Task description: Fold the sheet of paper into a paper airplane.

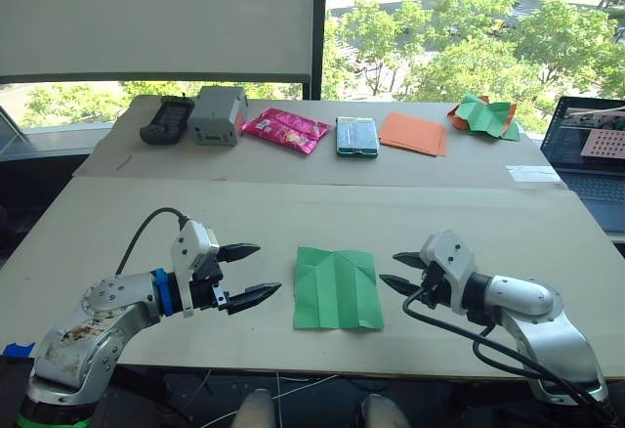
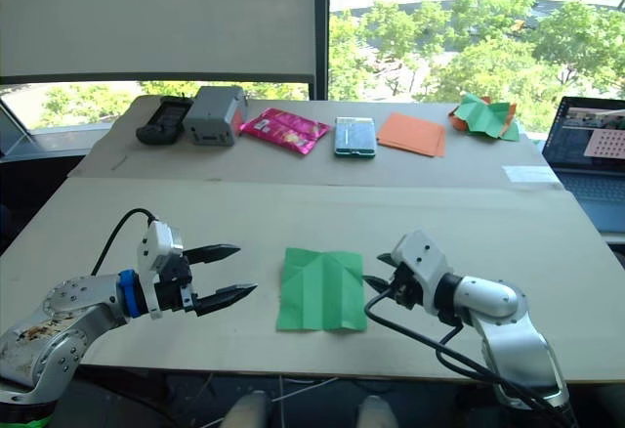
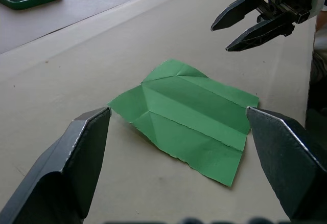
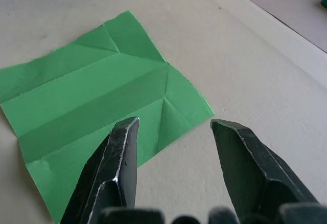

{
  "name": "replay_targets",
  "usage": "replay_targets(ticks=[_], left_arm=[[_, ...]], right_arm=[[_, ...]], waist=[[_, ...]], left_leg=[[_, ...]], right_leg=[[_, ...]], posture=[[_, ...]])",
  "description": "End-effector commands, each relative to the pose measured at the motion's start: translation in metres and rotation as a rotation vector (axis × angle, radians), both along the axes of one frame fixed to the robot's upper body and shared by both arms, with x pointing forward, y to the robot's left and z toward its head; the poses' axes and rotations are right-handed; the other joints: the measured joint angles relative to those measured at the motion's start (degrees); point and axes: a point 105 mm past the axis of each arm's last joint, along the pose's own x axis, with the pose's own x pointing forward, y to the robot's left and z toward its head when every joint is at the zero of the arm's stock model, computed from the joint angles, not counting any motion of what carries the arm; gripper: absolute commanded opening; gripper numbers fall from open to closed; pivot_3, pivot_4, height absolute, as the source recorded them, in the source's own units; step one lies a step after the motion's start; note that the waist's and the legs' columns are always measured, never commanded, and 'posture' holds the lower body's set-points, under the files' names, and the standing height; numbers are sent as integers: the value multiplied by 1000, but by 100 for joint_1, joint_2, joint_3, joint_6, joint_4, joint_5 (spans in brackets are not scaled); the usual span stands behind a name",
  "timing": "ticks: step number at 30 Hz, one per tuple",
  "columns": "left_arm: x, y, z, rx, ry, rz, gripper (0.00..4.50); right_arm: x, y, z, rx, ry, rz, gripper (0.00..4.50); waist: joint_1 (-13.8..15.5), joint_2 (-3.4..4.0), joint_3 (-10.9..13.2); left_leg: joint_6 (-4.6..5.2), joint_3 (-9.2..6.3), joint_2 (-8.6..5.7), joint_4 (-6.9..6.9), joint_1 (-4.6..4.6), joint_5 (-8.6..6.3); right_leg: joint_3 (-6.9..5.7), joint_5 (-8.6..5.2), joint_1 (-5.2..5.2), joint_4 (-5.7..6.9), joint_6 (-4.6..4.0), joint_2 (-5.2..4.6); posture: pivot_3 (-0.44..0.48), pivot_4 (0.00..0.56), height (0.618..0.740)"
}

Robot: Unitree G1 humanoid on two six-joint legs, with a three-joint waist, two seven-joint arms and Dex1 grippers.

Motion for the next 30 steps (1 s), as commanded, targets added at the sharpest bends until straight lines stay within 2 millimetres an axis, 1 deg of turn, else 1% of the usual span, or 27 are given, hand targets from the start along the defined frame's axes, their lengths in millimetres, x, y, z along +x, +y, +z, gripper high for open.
replay_targets(ticks=[1, 4, 6, 9, 12, 14, 16, 19, 21, 24, 26, 30], left_arm=[[-2, -6, 8, -15, -30, -38, 4500], [4, -12, 8, -24, -18, -71, 4500], [13, -21, 5, -56, -4, -100, 4500], [20, -35, -9, -46, 28, -170, 4500], [19, -54, -23, -40, 54, -269, 3596], [21, -65, -35, -2, 47, -308, 2952], [24, -72, -44, 30, 35, -323, 2260], [34, -83, -60, 90, 23, -311, 1246], [34, -86, -71, 138, 33, -317, 594], [38, -82, -95, 246, 31, -286, 594], [36, -80, -109, 308, 30, -291, 594], [30, -77, -126, 375, 30, -316, 594]], right_arm=[[0, 2, 12, 7, -56, 7, 2526], [1, 1, 12, 16, -56, -14, 2526], [1, -1, 10, 14, -52, -26, 2526], [2, -1, 10, 13, -53, -35, 2526], [2, -1, 10, 17, -53, -40, 2554], [2, -2, 10, 10, -55, -46, 2554], [1, -4, 9, 9, -54, -53, 2554], [1, -6, 7, 4, -54, -68, 2554], [-1, -7, 6, 0, -52, -71, 2554], [-3, -8, 6, -8, -46, -77, 2554], [-5, -10, 5, -13, -34, -76, 2554], [-11, -11, 2, -29, 0, -56, 2554]], waist=[[0, 0, 0], [16, -1, 0], [28, 1, -1], [15, 0, -1], [-2, 2, -1], [3, 1, -1], [8, 1, -1], [13, 2, -2], [14, 2, -2], [8, 2, -2], [8, 2, -3], [19, 12, -20]], left_leg=[[0, 0, 0, 0, 0, 0], [0, 0, 0, 0, -1, 0], [0, 0, -1, 0, -4, 0], [0, 0, -3, 3, -7, 0], [2, 0, -4, 4, -6, 1], [3, 0, -4, 4, -5, 2], [4, 0, -3, 4, -5, 2], [4, -1, -3, 3, -2, 3], [4, -2, -3, 3, -3, 3], [4, -2, -4, 8, -3, 2], [4, -2, -3, 7, 2, 2], [3, -2, -3, 10, 6, 2]], right_leg=[[0, 0, 0, 0, 0, 0], [0, 0, 0, 0, 0, 0], [-1, 0, 0, -4, 0, 0], [-1, 0, 4, -8, 0, 0], [-1, 0, 7, -7, 1, 0], [-1, 2, 9, -4, 3, 0], [-1, 2, 9, 2, 5, 2], [-1, 3, 13, 4, 5, 3], [-2, 3, 15, 3, 5, 3], [0, 3, 19, 1, 6, 3], [-1, 2, 21, 1, 6, 3], [0, 2, 30, -1, 7, 3]], posture=[[0, 150, 706], [0, 150, 706], [0, 150, 706], [0, 150, 706], [0, 150, 706], [0, 150, 706], [0, 150, 706], [0, 150, 706], [0, 150, 706], [0, 150, 706], [0, 150, 706], [0, 150, 706]])
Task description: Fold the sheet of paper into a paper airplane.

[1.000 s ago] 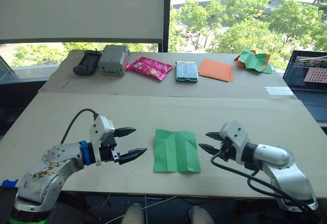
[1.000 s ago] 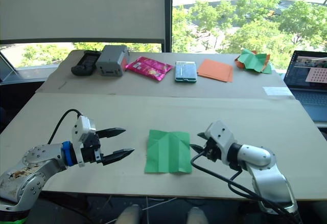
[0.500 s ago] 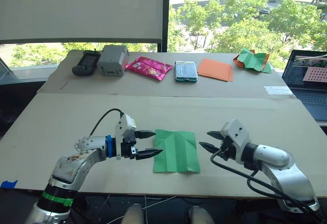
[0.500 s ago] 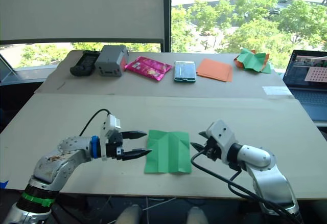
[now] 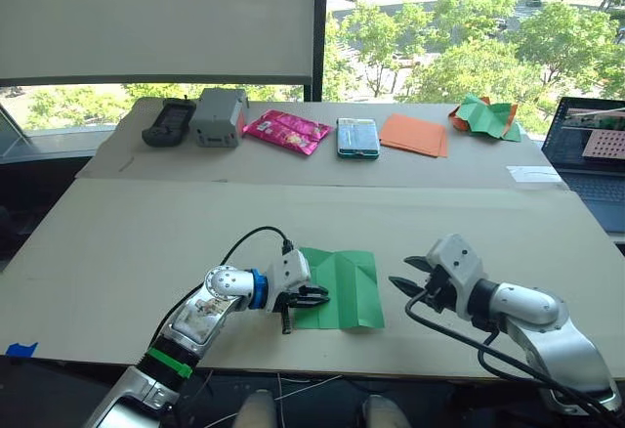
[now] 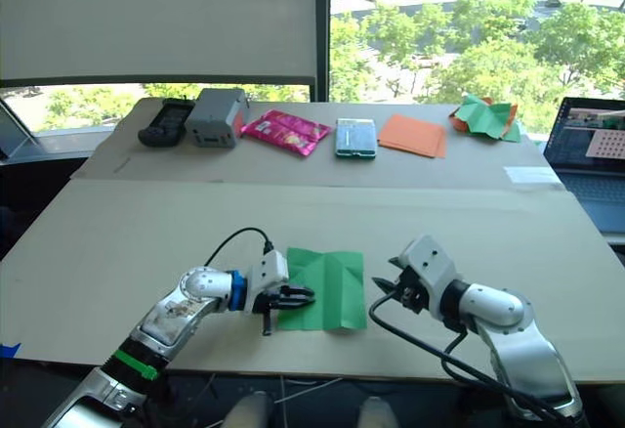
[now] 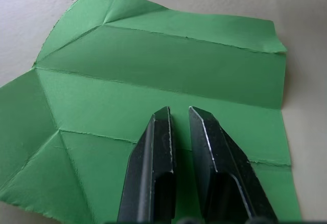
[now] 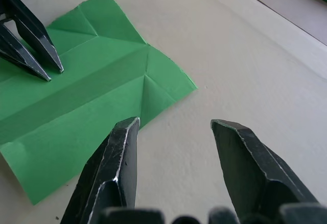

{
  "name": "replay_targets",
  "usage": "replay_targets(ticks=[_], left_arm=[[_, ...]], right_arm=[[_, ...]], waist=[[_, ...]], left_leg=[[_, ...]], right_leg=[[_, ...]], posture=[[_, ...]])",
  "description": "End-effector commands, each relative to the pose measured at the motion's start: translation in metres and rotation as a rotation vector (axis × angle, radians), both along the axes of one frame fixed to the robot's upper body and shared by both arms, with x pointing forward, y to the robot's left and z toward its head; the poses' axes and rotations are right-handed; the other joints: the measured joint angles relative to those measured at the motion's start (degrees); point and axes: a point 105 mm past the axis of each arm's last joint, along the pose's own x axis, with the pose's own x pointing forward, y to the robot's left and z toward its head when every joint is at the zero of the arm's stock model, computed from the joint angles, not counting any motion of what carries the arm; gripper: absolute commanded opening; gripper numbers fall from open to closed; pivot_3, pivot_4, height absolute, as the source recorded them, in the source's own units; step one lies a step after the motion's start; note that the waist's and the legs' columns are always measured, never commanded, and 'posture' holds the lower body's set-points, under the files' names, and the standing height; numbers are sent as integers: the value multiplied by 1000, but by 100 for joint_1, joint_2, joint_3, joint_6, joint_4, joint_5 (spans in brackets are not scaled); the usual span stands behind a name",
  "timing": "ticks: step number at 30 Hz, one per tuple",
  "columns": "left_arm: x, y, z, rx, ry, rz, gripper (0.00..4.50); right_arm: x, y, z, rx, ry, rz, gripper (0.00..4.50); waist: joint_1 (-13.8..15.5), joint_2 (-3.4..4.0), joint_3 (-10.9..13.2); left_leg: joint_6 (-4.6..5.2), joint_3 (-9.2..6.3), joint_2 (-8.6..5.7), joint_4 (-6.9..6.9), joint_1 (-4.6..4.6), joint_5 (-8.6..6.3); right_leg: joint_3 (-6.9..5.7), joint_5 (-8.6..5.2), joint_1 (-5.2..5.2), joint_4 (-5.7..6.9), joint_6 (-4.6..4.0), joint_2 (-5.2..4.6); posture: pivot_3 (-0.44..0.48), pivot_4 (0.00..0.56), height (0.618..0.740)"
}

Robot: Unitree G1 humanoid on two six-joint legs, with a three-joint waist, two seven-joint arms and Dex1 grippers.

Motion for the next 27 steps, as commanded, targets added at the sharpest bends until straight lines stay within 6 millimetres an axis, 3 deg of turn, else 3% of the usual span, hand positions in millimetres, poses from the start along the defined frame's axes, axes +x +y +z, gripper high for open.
replay_targets(ticks=[1, 4, 9, 12, 15, 18, 27], left_arm=[[-7, 11, -33, 126, 46, 11, 594], [-10, 12, -38, 135, 46, 0, 594], [-12, 11, -37, 130, 46, -6, 540], [-12, 11, -38, 132, 48, -9, 540], [-13, 12, -38, 132, 52, -12, 540], [-16, 11, -35, 119, 60, -14, 540], [-16, 15, -34, 129, 63, -15, 540]], right_arm=[[-8, 1, 8, -14, -9, 31, 2554], [-15, 1, -1, -42, 48, 52, 2554], [-26, -2, -22, -119, 126, 79, 1044], [-50, 12, -26, -77, 207, 188, 6], [-69, 24, -32, -55, 273, 260, 6], [-68, 23, -47, -96, 281, 196, 6], [-64, 36, -61, -16, 254, 36, 6]], waist=[[7, 9, -6], [-3, 10, -8], [4, 11, -16], [5, 10, -18], [-2, 13, -22], [-6, 6, -27], [-58, -11, -47]], left_leg=[[0, 0, 0, 1, 0, 0], [-1, -1, 0, 1, 1, -1], [-1, -1, 0, 2, 2, -1], [-1, 0, 0, 4, 2, -1], [-1, -1, 0, 4, 3, -1], [-2, -2, 0, 6, 3, -1], [-2, -7, 4, 8, 6, -4]], right_leg=[[0, 0, 0, 0, 0, 0], [0, -1, 0, 0, 1, -1], [1, -1, 0, 0, 1, -1], [1, -3, 1, -1, 3, -3], [1, -3, 3, 0, 5, -3], [0, -4, 2, -5, 5, -3], [-6, -4, 0, -16, 5, -4]], posture=[[0, 150, 706], [0, 150, 706], [0, 150, 706], [0, 150, 706], [0, 150, 706], [0, 150, 706], [0, 150, 706]])
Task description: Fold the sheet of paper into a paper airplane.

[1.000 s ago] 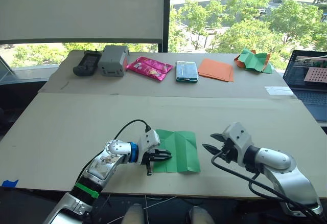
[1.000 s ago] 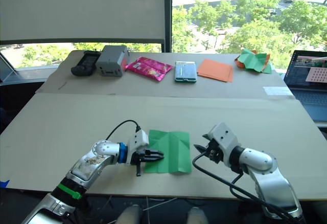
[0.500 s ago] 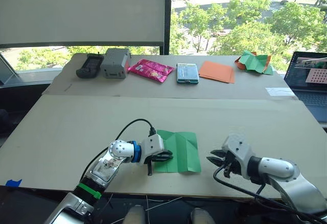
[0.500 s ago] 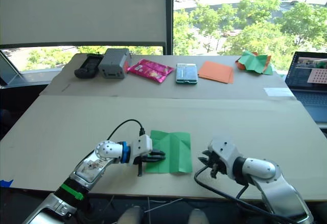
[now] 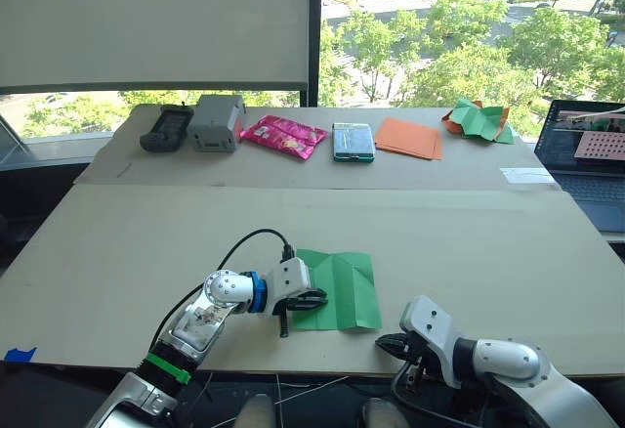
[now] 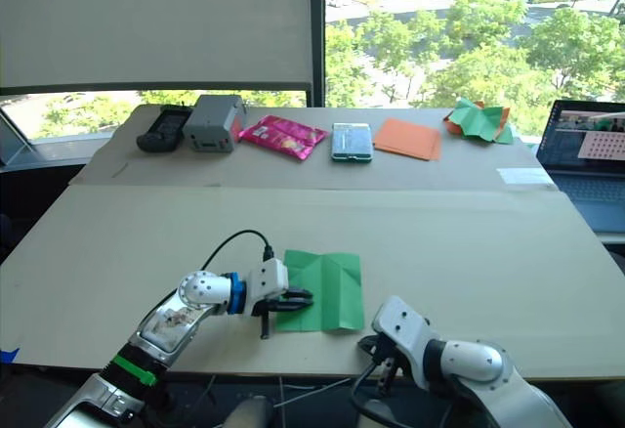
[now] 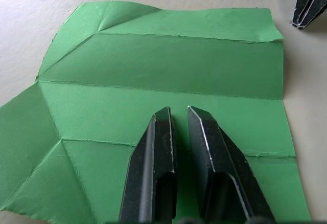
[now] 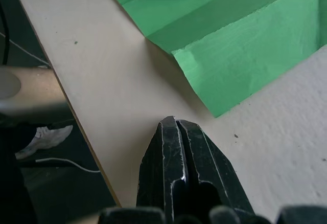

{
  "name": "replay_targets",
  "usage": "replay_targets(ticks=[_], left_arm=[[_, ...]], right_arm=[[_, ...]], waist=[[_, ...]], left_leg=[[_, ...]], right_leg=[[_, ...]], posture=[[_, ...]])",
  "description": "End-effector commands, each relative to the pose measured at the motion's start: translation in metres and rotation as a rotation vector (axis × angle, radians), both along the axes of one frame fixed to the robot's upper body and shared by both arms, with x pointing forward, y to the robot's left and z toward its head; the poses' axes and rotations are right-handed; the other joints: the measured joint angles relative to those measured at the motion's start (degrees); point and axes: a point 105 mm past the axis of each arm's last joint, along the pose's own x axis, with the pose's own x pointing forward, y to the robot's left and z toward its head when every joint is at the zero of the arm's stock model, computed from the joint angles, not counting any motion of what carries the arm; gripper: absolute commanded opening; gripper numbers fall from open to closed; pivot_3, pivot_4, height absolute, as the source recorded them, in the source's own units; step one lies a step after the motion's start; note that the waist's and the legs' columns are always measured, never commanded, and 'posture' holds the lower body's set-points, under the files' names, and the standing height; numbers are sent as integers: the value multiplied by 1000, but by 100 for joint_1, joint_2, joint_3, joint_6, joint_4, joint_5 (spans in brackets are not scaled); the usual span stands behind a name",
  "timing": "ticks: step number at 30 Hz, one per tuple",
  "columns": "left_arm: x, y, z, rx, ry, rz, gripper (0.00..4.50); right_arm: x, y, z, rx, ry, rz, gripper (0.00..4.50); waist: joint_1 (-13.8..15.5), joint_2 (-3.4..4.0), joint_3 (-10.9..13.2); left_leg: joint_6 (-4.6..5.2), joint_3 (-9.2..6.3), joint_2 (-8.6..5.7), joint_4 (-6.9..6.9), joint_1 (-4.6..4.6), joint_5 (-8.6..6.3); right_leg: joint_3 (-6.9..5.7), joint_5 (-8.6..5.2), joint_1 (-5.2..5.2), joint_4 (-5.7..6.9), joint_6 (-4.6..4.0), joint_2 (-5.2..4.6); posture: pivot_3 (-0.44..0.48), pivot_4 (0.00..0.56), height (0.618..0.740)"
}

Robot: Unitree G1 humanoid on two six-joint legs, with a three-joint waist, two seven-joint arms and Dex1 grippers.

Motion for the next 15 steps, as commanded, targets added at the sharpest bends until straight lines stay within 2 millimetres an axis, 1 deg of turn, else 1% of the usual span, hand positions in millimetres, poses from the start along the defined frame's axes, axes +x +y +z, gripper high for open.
replay_targets(ticks=[1, 3, 6, 10, 14, 15], left_arm=[[-11, 12, -28, 107, 95, 1, 540], [-10, 13, -27, 111, 94, -3, 540], [-9, 15, -27, 120, 91, -8, 540], [-9, 15, -27, 122, 90, -14, 540], [-8, 16, -27, 127, 87, -15, 540], [-7, 16, -27, 126, 85, -11, 540]], right_arm=[[3, 1, -8, 8, -17, -86, 6], [9, 5, -9, 60, -37, -154, 6], [16, 6, -10, 106, -62, -225, 6], [29, 6, -3, 219, -105, -319, 6], [38, 15, 6, 313, -120, -322, 6], [40, 21, 10, 332, -127, -296, 6]], waist=[[-15, 4, -2], [-20, 2, -3], [-55, 18, -5], [-73, 24, -9], [-77, 36, -12], [-80, 42, -15]], left_leg=[[-1, 0, 0, 0, -1, 0], [0, -1, 0, -2, -2, -1], [-1, -1, 1, -4, -6, -2], [-1, -2, 1, -7, -10, -2], [-1, -1, 1, -7, -17, -2], [-1, -1, 0, -7, -18, -2]], right_leg=[[0, 0, 0, -3, 0, 0], [-1, 0, 0, -7, 0, 0], [-2, 0, -2, -12, 0, -1], [-3, 0, -2, -16, 0, -1], [-2, 0, -6, -17, 0, -1], [-2, 0, -7, -17, 0, -1]], posture=[[0, 150, 706], [0, 150, 706], [0, 150, 706], [0, 150, 706], [0, 150, 706], [0, 150, 706]])
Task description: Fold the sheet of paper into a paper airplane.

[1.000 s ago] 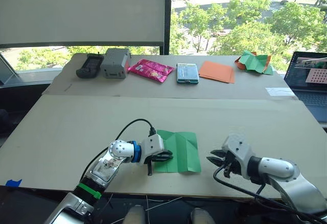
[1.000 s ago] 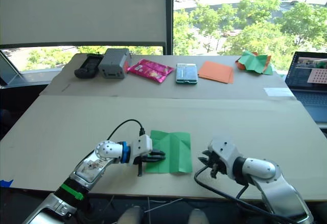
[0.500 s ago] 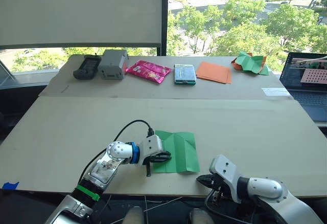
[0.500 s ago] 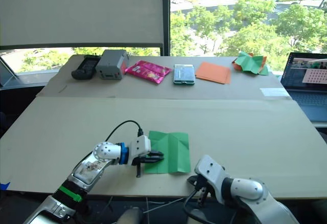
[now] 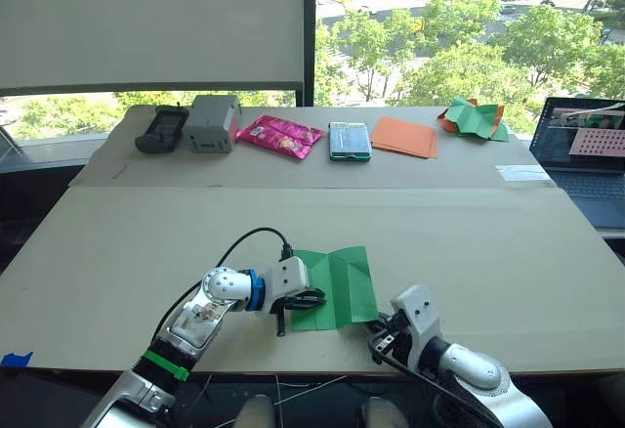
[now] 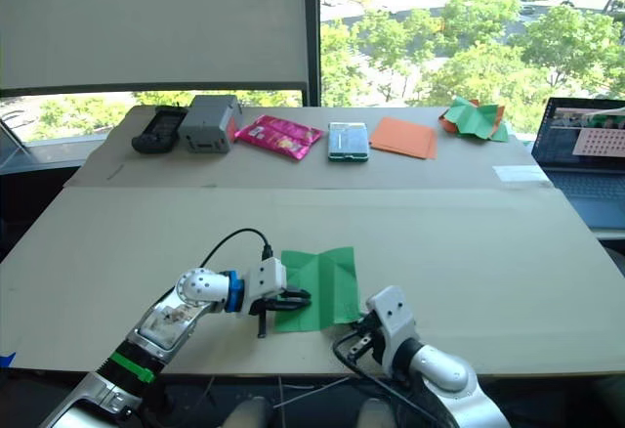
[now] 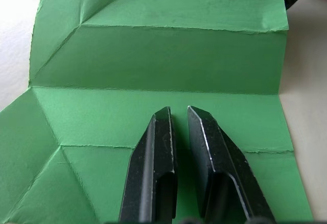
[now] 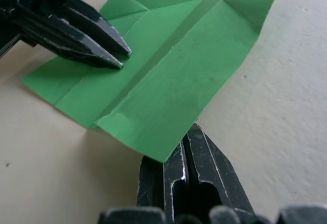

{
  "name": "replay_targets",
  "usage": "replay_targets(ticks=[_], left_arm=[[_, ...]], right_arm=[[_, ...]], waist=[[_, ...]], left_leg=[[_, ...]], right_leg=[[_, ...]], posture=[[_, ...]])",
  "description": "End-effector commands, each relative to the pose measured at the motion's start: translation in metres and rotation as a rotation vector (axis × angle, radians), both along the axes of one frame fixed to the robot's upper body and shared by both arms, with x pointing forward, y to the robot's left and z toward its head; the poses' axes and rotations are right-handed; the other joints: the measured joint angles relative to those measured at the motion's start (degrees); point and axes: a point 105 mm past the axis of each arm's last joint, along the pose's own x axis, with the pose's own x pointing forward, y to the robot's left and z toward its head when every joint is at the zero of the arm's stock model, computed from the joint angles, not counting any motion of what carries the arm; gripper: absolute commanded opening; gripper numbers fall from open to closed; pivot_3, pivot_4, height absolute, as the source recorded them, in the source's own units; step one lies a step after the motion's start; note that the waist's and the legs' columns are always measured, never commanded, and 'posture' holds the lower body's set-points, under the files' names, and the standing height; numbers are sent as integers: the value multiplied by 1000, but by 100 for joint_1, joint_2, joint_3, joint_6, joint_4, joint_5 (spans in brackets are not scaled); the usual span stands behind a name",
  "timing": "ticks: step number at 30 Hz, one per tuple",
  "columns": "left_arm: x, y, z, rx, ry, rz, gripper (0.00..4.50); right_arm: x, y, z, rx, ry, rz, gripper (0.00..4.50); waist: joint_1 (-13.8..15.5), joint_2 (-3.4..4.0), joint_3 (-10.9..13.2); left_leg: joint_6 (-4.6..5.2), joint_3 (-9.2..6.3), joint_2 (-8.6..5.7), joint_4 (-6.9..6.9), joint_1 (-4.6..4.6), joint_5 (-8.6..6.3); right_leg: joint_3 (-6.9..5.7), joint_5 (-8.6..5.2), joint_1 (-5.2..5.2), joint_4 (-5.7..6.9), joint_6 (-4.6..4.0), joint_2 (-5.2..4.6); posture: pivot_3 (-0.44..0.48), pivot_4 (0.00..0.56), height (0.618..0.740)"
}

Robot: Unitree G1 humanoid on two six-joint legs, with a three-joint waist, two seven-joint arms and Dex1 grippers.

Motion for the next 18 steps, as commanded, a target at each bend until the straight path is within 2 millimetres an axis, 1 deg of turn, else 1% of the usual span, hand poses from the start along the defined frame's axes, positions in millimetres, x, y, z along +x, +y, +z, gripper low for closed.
replay_targets(ticks=[1, 3, 7, 9, 13, 18], left_arm=[[-7, 14, -28, 109, 80, 18, 540], [-6, 15, -27, 109, 76, 27, 540], [-1, 20, -23, 101, 64, 61, 540], [0, 23, -20, 95, 58, 80, 540], [3, 29, -13, 82, 43, 122, 540], [4, 44, 11, 41, 11, 209, 540]], right_arm=[[11, 11, 20, 57, -80, 40, 6], [16, 22, 26, 72, -101, 89, 6], [26, 37, 38, 79, -141, 157, 6], [28, 46, 41, 82, -148, 199, 6], [29, 57, 35, 56, -129, 257, 6], [29, 62, 29, 46, -108, 299, 6]], waist=[[-2, 12, -5], [-4, 19, -9], [-2, 24, -13], [-4, 25, -13], [-21, 23, -12], [-49, 21, -4]], left_leg=[[0, 0, 0, 0, 0, 0], [0, 0, 0, -1, -2, 0], [1, 0, 0, -4, 0, 1], [1, -1, 0, -5, -1, 1], [2, -1, 0, -8, 2, 1], [2, -1, 1, -12, 5, 1]], right_leg=[[0, 0, -1, 1, 0, 0], [0, 0, -2, 1, 0, 0], [-3, 0, -2, 4, 0, 0], [-4, 0, -2, 5, 0, 0], [-4, 0, -4, 13, 0, 1], [-1, 0, -23, 40, 0, 1]], posture=[[0, 150, 706], [0, 150, 706], [0, 150, 706], [0, 150, 706], [0, 150, 706], [0, 150, 706]])
